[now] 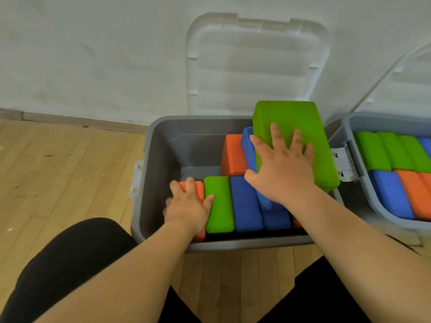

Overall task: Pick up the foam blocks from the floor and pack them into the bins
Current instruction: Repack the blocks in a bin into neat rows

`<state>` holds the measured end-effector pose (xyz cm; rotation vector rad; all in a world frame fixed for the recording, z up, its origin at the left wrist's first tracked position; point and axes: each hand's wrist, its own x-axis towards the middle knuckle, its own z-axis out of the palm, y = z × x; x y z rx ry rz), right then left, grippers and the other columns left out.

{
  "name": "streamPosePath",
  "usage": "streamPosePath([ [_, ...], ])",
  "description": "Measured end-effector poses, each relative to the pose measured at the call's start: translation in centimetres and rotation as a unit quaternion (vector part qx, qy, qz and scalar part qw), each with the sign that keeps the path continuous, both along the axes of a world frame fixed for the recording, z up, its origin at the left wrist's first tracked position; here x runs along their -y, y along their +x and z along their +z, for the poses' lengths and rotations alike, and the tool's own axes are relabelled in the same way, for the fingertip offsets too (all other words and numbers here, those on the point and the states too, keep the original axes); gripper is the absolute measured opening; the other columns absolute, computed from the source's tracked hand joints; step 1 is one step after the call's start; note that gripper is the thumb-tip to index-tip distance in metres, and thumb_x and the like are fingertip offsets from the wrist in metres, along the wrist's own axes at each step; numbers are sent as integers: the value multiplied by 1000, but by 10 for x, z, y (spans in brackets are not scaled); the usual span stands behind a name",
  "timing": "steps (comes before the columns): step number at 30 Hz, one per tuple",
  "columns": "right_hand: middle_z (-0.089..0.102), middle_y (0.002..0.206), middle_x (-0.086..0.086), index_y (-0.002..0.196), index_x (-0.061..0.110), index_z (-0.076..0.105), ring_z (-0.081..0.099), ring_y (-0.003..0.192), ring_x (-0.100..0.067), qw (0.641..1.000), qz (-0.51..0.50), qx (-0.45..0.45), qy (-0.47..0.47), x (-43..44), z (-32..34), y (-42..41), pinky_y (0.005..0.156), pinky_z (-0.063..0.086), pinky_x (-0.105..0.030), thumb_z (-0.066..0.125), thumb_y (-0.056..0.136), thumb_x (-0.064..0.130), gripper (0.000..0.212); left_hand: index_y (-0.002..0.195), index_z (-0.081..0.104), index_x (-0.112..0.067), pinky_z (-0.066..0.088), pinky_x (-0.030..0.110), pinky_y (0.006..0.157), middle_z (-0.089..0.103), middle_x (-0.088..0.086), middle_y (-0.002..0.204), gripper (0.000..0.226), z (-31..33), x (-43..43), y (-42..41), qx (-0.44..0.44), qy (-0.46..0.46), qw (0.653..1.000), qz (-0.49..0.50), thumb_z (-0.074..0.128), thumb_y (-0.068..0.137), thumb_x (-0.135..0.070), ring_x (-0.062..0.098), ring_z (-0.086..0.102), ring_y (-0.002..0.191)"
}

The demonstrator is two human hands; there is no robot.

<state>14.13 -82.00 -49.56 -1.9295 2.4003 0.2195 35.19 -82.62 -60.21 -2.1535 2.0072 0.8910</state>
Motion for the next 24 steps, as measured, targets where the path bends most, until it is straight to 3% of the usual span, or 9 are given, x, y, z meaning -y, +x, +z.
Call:
streamPosePath([
  [5, -9, 171, -1, 159, 44, 2, -6, 153, -51, 1000, 2, 16, -11, 1, -4, -2, 120, 6, -69, 41, 83, 74, 91, 159, 2, -30, 37, 57, 110, 2, 18, 161, 98, 0, 11, 1, 23, 21, 999, -32, 37, 86, -85, 50, 35, 135],
  [8, -8, 172, 0, 160, 43, -2, -6, 153, -49, 1000, -4, 28, -6, 1, -2, -1, 120, 5, -69, 37, 86, 73, 89, 160, -10, -39, 19, 62, 118, -10, 13, 168, 105, 13, 14, 0, 57, 56, 995, -55, 35, 81, -92, 48, 12, 149],
  [10, -4, 172, 1, 160, 42, -2, -3, 154, -47, 999, 2, 51, -15, 0, -1, -2, 121, 5, -66, 34, 90, 72, 84, 158, -16, -42, 10, 62, 121, -9, 10, 169, 111, 27, 10, -9, 47, 31, 994, -92, 38, 77, -94, 44, 3, 153],
  [14, 31, 165, -1, 158, 35, 31, 30, 150, -35, 975, -31, 164, -149, -6, 13, -35, 120, 25, -55, 35, 94, 56, 67, 160, -8, -39, 17, 50, 124, 14, 10, 167, 119, 58, -3, -46, -90, -103, 975, -176, 58, 74, -86, 30, 14, 153],
  [16, 23, 168, 0, 157, 39, 28, 27, 150, -38, 972, -100, 163, -137, -9, 17, -58, 119, 24, -59, 39, 97, 53, 63, 163, -1, -34, 24, 44, 123, 24, 5, 164, 123, 73, -8, -67, -187, -121, 954, -202, 68, 72, -79, 24, 23, 150],
  [18, 14, 170, -1, 159, 39, 25, 22, 153, -35, 964, -123, 215, -93, -11, 14, -70, 120, 23, -54, 44, 100, 49, 63, 164, 5, -28, 28, 39, 123, 29, -1, 164, 125, 85, -12, -90, -291, -66, 939, -171, 75, 70, -72, 17, 29, 150],
  [20, 14, 170, -5, 159, 36, 27, 22, 154, -31, 954, -108, 258, -112, -13, 9, -72, 121, 24, -49, 47, 101, 47, 63, 164, 8, -27, 30, 37, 122, 30, -5, 163, 122, 92, -18, -107, -357, -47, 926, -115, 77, 71, -65, 12, 32, 149],
  [24, 25, 167, -3, 157, 31, 37, 26, 152, -20, 883, -116, 390, -233, -18, 11, -74, 123, 24, -39, 50, 104, 41, 55, 162, 16, -31, 41, 34, 114, 42, -9, 155, 104, 115, -18, -116, -421, -172, 890, -21, 82, 82, -40, 8, 45, 138],
])
